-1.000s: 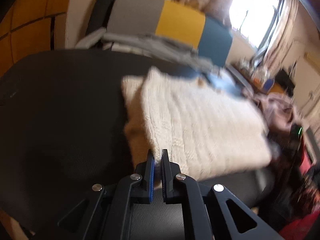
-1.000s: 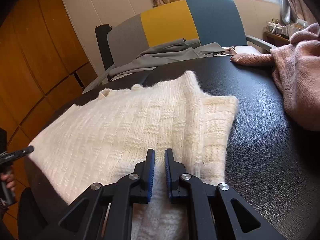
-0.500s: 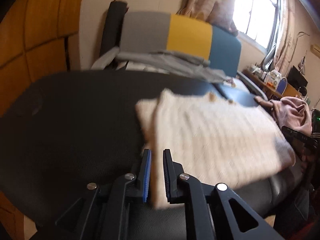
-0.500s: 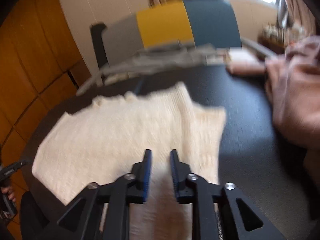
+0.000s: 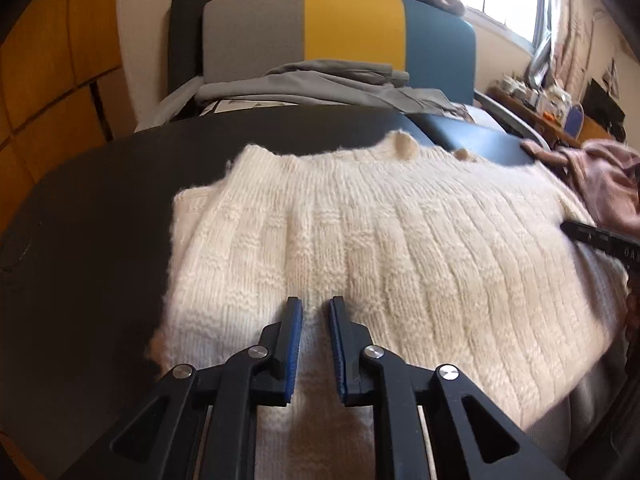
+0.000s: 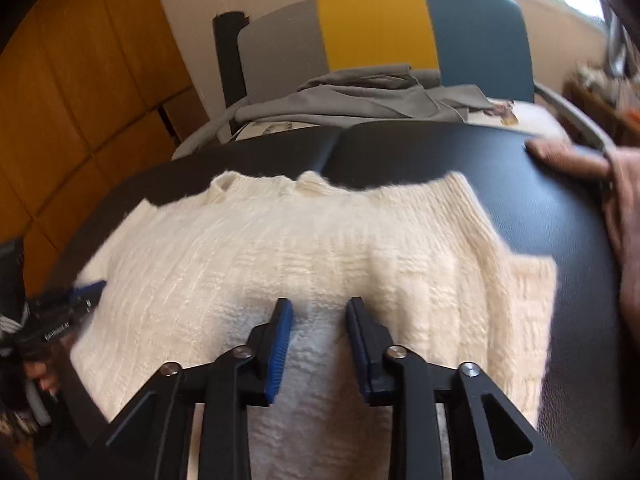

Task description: Fold clothes

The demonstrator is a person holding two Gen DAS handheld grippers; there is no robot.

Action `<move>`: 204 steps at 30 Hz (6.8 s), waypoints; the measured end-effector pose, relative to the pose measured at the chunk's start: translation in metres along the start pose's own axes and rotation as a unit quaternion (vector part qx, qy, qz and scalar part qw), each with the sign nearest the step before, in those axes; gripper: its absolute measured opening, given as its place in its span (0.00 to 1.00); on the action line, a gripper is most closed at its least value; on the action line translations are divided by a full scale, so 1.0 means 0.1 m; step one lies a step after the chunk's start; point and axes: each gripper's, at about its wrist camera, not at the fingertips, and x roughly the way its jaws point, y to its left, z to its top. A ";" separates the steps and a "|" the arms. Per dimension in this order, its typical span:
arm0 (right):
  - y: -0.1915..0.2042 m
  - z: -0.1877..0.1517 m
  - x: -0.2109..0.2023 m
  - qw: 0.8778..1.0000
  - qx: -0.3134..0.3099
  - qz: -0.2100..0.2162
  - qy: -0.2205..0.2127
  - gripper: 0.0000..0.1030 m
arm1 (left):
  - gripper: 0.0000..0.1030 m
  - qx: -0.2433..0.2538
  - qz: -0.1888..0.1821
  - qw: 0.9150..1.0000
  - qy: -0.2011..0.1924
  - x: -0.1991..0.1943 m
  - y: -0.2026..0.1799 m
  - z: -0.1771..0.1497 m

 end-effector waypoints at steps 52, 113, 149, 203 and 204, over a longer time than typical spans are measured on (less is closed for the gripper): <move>-1.23 -0.71 -1.22 0.954 0.290 0.074 -0.020 0.19 | 0.17 0.005 -0.053 0.999 -0.009 -0.33 -0.86 0.01; 1.82 -0.73 -0.57 0.975 -0.130 0.178 0.010 0.31 | 0.25 -0.280 -0.360 0.890 -0.023 -0.51 0.60 -0.89; 1.26 -0.83 -0.62 0.985 -0.135 0.101 -0.020 0.37 | 0.08 -0.229 -0.251 0.940 0.001 -0.45 0.28 -0.43; 0.89 -0.10 -0.59 0.996 -0.054 0.069 -0.031 0.25 | 0.17 -0.104 -0.143 0.975 -0.135 -1.01 0.32 -0.13; 0.92 -0.13 -0.59 0.995 -0.061 0.071 -0.028 0.25 | 0.17 -0.080 -0.145 0.977 -0.131 -0.97 0.19 -0.03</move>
